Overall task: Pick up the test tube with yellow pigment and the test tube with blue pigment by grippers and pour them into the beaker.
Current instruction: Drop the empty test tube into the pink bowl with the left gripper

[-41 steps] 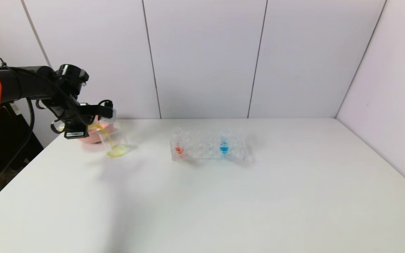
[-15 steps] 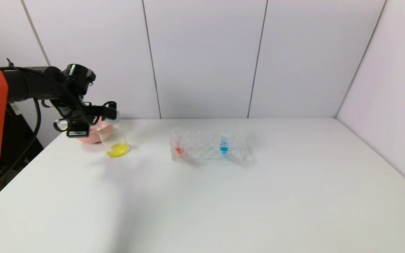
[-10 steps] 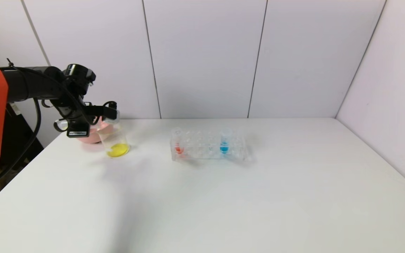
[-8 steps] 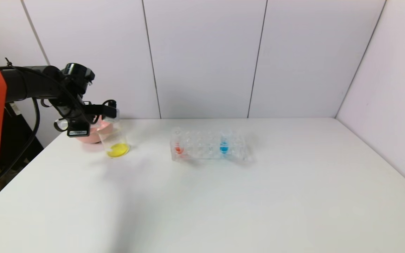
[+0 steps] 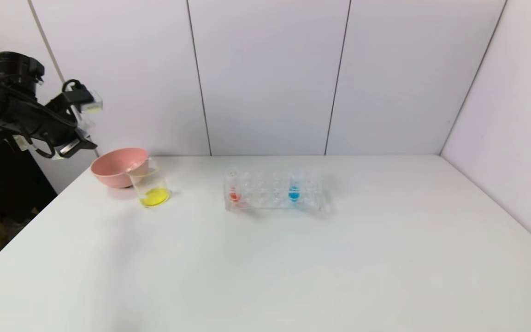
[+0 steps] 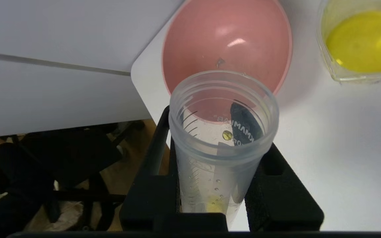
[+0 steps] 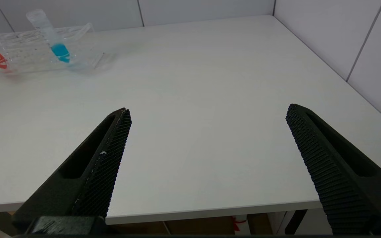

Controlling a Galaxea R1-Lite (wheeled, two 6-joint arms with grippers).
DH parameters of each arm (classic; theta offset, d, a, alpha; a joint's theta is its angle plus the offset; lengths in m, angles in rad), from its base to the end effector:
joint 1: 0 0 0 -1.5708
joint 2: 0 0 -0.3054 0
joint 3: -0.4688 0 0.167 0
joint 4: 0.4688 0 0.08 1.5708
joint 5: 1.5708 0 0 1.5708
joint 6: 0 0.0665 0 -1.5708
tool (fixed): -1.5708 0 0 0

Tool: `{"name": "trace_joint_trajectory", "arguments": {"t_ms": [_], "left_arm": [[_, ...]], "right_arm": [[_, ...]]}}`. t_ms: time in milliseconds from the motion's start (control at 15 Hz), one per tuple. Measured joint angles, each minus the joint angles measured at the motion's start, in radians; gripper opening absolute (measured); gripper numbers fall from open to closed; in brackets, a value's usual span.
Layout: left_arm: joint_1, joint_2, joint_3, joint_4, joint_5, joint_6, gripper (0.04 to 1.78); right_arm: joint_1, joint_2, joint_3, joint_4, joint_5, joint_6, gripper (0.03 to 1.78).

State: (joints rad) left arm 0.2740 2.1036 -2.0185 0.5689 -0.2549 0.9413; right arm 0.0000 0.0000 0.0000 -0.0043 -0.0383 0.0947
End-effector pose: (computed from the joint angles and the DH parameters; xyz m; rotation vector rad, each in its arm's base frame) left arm 0.4132 0.0987 0.2378 0.7384 0.5840 -0.2760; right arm -0.0100 -0.0025 0.0761 0.0948 -0.0061 -0.0381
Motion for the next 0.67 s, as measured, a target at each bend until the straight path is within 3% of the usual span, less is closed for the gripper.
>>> {"name": "trace_joint_trajectory", "arguments": {"t_ms": [333,467,667], "left_arm": [[0.035,-0.016,0.038,-0.316,-0.232,-0.536,0.54],[0.039,-0.014,0.068,-0.403,-0.249,-0.707,0.54],[0.043,-0.009,0.16,-0.559,-0.25,-0.839,0.54]], "right_arm": [[0.0,0.0,0.0,0.0,0.0,0.0,1.71],[0.0,0.0,0.0,0.0,0.0,0.0,1.71],[0.0,0.0,0.0,0.0,0.0,0.0,1.71]]}}
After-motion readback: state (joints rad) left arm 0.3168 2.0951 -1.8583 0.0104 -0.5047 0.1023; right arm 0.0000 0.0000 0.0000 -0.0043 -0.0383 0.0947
